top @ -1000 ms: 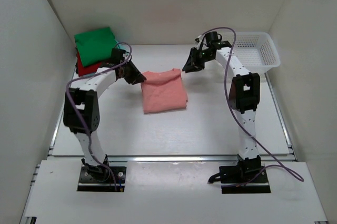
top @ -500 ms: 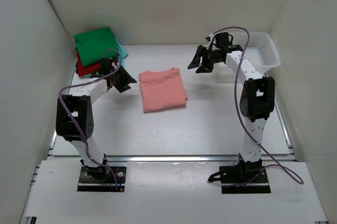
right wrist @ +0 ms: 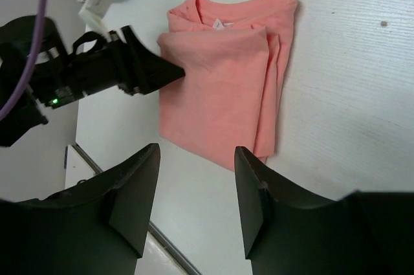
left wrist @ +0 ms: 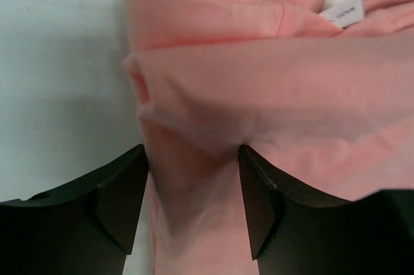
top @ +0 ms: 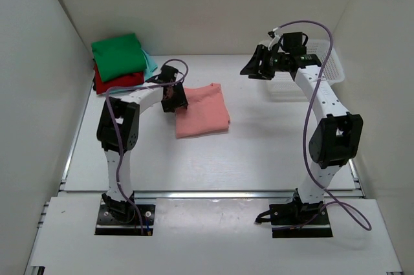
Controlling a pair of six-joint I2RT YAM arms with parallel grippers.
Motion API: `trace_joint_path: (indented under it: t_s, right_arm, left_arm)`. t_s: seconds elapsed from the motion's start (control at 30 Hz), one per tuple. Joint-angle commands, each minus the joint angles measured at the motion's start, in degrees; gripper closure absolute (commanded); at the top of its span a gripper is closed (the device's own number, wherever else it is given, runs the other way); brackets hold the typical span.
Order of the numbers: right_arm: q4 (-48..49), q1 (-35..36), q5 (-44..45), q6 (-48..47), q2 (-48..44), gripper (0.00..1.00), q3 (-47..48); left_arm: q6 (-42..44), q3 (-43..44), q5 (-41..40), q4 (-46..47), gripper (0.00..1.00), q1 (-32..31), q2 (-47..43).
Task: Fold and stack the t-shirts
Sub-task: Put the neatly folded tshirt into the corner of the board with the left arm
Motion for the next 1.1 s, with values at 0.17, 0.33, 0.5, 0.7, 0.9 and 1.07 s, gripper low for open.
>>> trace_joint_path:
  t_s: [0.17,0.33,0.5,0.7,0.9,1.07]
  right_arm:
    - [1.6,-3.81,-2.99,0.92,-5.56,0.54,1.02]
    - [1.78,-6.1,-4.05,1.1,-7.41,0.54,0.05]
    - [2.49,-7.51,-5.37,1.71,-9.34,0.55,-1.88]
    - [2.4,-9.53,-6.25,2.07,-10.66,0.55,-3.11]
    - [0.29,-10.93,-4.32,0.48,-15.75,0.56,-7.59]
    - [-0.85,-9.62,-2.38,-1.62,-22.52,0.56,-14.35]
  left_arm:
    - [8.12,13.81,-6.45,-22.52,0.36,-2.24,11.25]
    - [8.2,9.41,-3.46,-19.54,1.0,-1.27,9.85]
    - [9.52,11.24,-1.25,-20.32,1.0,0.31,8.62]
    - [15.49,23.69,-10.55,-22.69,1.0,0.4,3.17]
    - [24.8,38.73,-19.98,-21.64,1.0,2.42,5.44]
    - [26.13,52.19,-16.29,-20.15,1.0,7.6,10.89]
